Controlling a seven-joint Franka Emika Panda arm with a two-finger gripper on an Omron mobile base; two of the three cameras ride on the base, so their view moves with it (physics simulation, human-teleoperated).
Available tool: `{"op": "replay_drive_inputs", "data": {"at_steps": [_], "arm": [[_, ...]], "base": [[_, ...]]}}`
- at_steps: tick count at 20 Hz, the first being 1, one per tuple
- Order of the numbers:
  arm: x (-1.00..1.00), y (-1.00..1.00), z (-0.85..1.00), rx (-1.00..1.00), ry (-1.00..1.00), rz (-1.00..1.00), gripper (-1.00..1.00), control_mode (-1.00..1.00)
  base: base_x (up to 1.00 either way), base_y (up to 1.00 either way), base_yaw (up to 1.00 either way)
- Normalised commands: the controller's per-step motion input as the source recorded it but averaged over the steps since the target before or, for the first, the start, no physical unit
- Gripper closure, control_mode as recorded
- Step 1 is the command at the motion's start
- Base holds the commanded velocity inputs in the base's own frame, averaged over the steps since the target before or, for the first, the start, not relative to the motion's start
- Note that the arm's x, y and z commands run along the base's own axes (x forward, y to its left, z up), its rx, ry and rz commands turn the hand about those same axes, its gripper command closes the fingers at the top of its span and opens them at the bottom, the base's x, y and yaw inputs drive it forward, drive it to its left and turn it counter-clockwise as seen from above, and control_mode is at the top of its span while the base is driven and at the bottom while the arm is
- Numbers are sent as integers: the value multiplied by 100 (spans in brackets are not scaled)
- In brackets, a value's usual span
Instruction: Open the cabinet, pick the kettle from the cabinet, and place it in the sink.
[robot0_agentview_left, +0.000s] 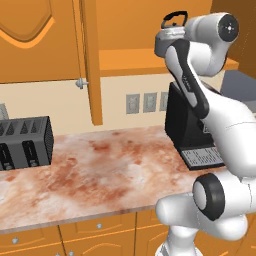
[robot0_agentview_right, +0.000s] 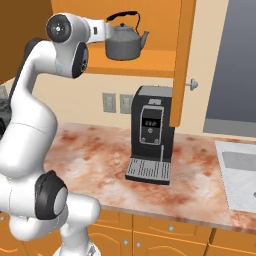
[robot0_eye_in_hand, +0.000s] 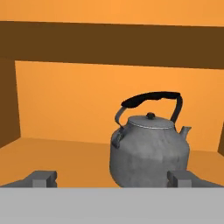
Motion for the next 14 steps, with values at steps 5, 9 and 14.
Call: {"op": "replay_drive_inputs", "data": {"at_steps": [5,9,14], "arm": [[42,0,7,0,0,-5,-100,-100],[39,2,7,0,0,0,-100,-100],[38,2,6,0,0,0,-100,-100]], "base": [[0,0,0],[0,0,0],[0,0,0]]}}
